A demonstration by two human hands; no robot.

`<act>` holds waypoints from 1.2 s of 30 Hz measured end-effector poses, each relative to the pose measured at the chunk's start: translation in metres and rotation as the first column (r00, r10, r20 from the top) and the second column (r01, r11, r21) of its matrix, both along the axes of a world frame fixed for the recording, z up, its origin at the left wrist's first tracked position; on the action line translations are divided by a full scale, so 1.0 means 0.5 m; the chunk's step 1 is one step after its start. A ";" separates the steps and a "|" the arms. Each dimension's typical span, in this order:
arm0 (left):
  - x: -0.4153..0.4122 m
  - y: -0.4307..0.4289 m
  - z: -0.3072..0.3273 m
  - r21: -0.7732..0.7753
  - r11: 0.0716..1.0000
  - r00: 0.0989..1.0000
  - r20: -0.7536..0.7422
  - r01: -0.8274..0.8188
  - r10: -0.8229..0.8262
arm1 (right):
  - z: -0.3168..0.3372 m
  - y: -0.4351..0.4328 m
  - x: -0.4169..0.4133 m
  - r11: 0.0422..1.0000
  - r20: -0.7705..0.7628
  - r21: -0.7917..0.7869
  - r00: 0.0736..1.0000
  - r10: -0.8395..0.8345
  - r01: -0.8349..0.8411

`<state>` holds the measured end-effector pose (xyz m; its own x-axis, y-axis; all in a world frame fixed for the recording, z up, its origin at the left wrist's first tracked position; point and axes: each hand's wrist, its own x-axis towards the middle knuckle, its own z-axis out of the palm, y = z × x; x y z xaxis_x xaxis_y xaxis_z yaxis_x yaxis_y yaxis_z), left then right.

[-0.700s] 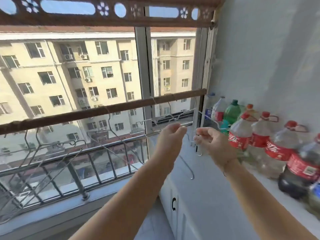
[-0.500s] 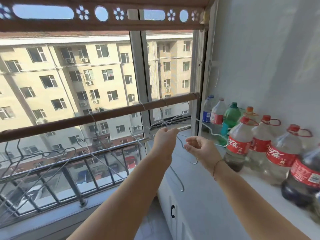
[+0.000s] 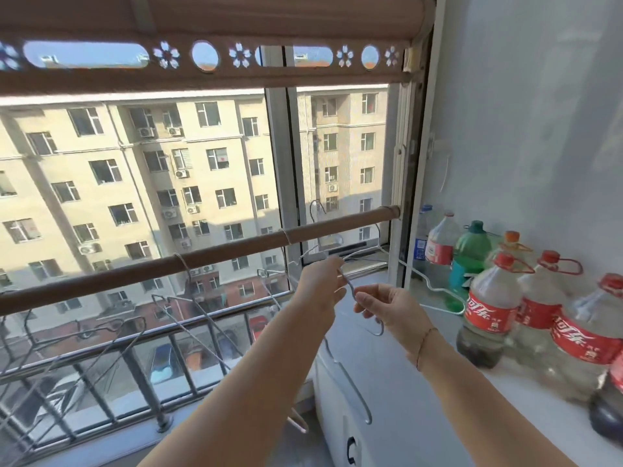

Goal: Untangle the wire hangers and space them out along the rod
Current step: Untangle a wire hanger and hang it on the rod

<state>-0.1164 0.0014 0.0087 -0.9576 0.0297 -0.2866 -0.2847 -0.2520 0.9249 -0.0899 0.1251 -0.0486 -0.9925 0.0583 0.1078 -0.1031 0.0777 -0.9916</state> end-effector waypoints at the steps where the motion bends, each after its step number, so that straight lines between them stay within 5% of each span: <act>1: -0.009 -0.004 0.003 0.009 1.000 1.000 0.004 -0.008 0.008 | 0.008 -0.004 -0.006 1.000 -0.004 0.001 1.000 0.007 -0.007; 14: 0.019 0.049 -0.076 0.026 0.992 0.947 0.296 0.126 -0.128 | -0.106 0.085 0.091 0.990 0.168 -0.144 0.986 0.009 0.015; 22: 0.084 0.112 -0.119 -0.007 0.992 0.946 0.301 0.125 -0.117 | -0.130 0.160 0.195 0.991 0.199 -0.127 0.978 0.065 -0.040; 28: 0.132 0.114 -0.118 -0.119 0.951 0.945 0.198 0.285 -0.258 | -0.099 0.189 0.197 1.000 0.134 0.004 0.991 -0.018 0.017; 36: 0.185 0.095 -0.112 -0.399 0.742 0.835 0.139 0.539 -0.532 | -0.069 0.177 0.176 0.942 -0.006 0.335 1.000 -0.017 0.018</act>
<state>-0.0239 0.0487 -0.0473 -0.8149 0.4146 -0.4051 -0.2731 0.3418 0.8992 -0.0022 0.2137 -0.0832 -0.9913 0.0354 0.1271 -0.1019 0.4070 -0.9077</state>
